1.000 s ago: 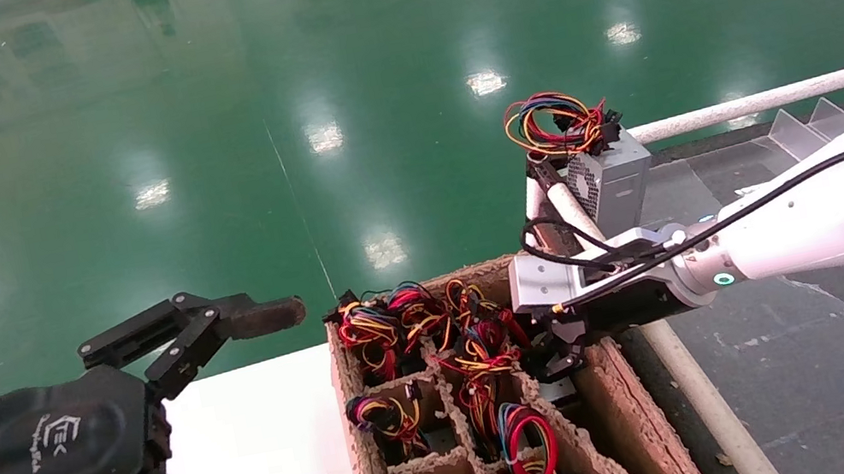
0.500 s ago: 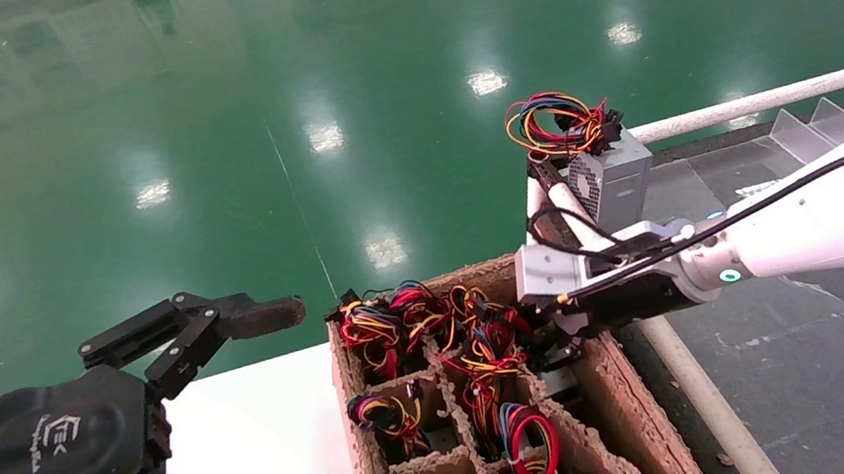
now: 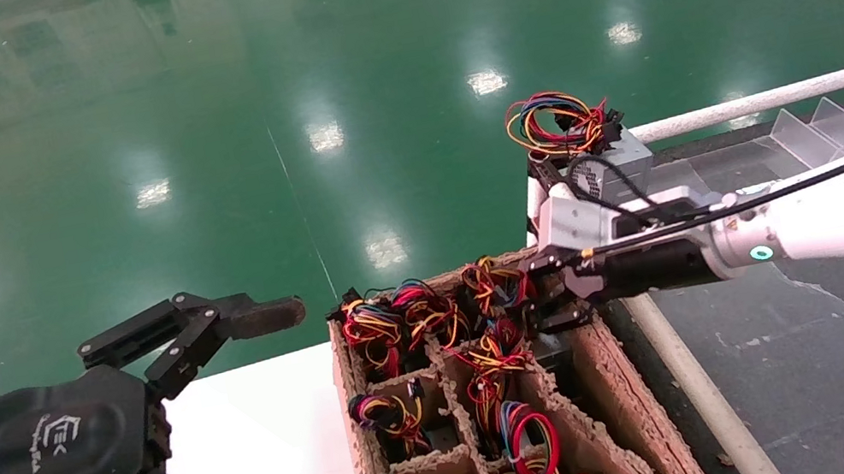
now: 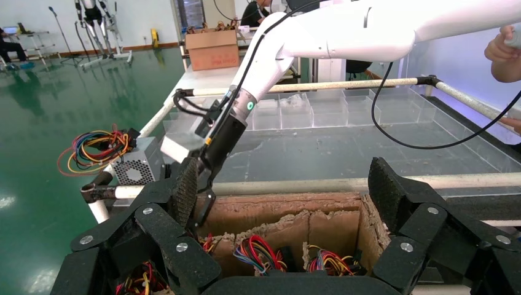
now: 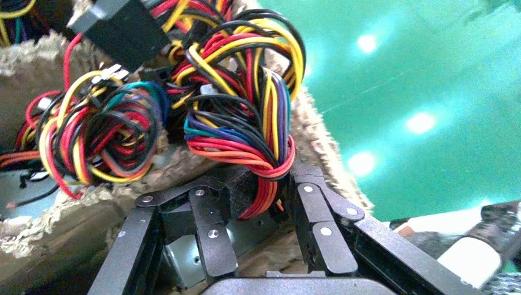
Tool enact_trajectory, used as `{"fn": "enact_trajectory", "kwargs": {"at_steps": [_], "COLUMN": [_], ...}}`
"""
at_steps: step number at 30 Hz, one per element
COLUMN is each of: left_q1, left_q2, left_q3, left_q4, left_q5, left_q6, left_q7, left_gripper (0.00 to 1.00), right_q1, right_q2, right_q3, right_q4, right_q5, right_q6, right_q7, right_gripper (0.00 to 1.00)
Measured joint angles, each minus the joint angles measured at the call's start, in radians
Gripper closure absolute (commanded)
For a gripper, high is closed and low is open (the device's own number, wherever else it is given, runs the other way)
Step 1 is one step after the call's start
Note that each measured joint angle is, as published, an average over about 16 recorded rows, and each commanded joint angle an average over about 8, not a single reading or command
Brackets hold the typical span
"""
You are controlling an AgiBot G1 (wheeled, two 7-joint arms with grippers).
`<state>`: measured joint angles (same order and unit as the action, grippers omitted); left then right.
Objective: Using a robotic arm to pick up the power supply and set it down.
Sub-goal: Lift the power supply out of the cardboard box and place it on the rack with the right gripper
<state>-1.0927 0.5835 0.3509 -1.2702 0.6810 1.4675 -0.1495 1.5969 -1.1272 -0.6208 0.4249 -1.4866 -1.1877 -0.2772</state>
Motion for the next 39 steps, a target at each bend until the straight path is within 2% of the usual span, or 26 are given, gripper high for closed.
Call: {"fn": "enact_trajectory", "kwargs": {"at_steps": [23, 39], "left_q1": [0.000, 0.000], "left_q2": [0.000, 0.000], "left_q3": [0.000, 0.001], "left_q4": [0.000, 0.000], "left_q5": [0.000, 0.000], "left_q6": [0.000, 0.000], "left_q7": [0.000, 0.000], "left_gripper": [0.00, 0.00], "right_q1": [-0.005, -0.013], "right_q2": [0.143, 0.242], "right_q3": [0.135, 0.196], "right_q4": [0.226, 0.365], "right_q5": [0.187, 0.255], "right_q6": [-0.021, -0.010], "right_q7": [0.090, 0.174], "right_gripper": [1.00, 1.00]}}
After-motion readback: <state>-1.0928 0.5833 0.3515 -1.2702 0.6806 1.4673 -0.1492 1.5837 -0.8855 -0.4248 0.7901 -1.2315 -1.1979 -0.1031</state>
